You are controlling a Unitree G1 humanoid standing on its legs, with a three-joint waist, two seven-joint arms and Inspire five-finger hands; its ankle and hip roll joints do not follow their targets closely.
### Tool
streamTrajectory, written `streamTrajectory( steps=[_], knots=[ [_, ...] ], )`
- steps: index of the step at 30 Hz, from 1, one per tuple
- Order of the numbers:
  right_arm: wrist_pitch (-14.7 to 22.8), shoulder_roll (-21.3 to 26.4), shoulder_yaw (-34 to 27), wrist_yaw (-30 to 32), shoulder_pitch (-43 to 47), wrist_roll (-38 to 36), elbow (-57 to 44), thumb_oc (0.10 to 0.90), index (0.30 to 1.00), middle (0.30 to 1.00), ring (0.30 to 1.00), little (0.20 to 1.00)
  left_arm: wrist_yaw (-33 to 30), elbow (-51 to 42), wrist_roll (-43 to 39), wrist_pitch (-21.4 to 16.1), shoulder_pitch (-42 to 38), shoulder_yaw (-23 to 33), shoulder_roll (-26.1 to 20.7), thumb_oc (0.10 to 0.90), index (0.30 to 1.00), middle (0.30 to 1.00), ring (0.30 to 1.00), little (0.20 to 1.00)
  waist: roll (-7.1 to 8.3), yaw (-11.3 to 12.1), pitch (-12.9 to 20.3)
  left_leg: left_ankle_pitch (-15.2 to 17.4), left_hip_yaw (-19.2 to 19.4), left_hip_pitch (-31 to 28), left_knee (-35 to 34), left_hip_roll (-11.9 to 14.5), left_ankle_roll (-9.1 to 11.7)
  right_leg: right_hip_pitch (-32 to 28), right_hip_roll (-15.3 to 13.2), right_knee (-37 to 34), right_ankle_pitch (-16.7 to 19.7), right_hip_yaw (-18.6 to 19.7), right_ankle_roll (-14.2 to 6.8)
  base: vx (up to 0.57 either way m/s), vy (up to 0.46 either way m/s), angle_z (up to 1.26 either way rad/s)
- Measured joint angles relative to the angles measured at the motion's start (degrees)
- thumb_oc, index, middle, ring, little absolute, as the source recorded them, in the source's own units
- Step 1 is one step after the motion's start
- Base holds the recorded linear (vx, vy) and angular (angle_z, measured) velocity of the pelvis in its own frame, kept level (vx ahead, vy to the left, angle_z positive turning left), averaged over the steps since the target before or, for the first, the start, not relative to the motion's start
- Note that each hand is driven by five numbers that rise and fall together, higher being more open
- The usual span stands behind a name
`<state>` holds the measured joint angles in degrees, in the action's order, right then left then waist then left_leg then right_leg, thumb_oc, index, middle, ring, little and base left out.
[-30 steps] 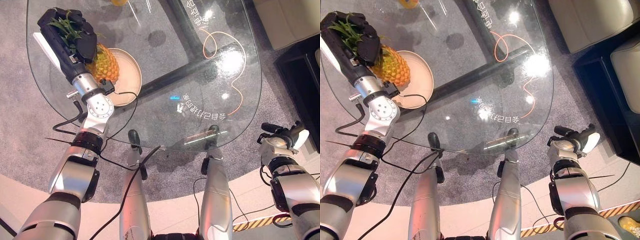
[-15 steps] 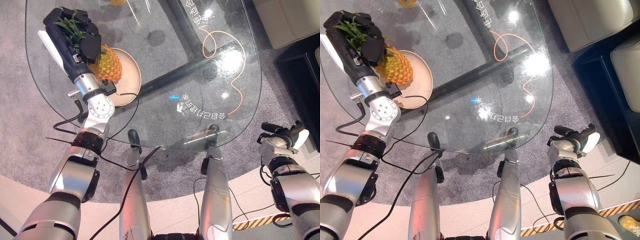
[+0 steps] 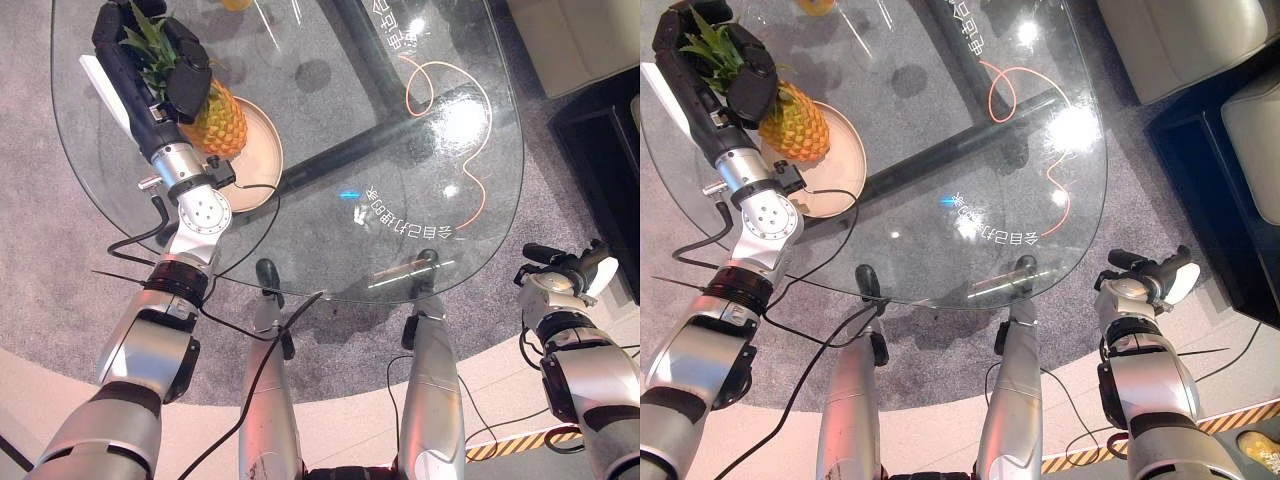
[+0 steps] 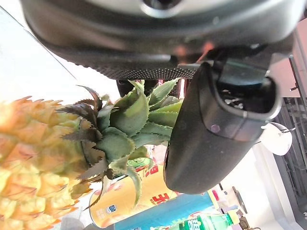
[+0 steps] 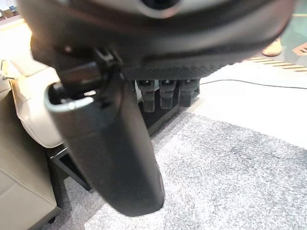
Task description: Pick up the fruit to the plate
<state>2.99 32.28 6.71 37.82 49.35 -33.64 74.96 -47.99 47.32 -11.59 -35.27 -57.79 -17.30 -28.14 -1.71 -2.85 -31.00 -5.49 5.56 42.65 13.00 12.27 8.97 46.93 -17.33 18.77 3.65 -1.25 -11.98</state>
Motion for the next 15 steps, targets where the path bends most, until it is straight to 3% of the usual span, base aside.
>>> streamTrajectory(
  steps=[15],
  knots=[
    [0.1,0.0,0.0,0.0,0.0,0.0,0.0,0.800,0.900,0.900,0.900,0.900,-0.1,0.0,0.0,-0.2,0.1,0.0,0.0,0.416,0.571,0.571,0.571,0.516,0.00,1.2,0.0,0.0,-0.2,0.0,-0.1,0.0,0.0,0.0,0.0,0.0,0.0,0.0,0.0,0.00,0.000,0.00]
  ],
)
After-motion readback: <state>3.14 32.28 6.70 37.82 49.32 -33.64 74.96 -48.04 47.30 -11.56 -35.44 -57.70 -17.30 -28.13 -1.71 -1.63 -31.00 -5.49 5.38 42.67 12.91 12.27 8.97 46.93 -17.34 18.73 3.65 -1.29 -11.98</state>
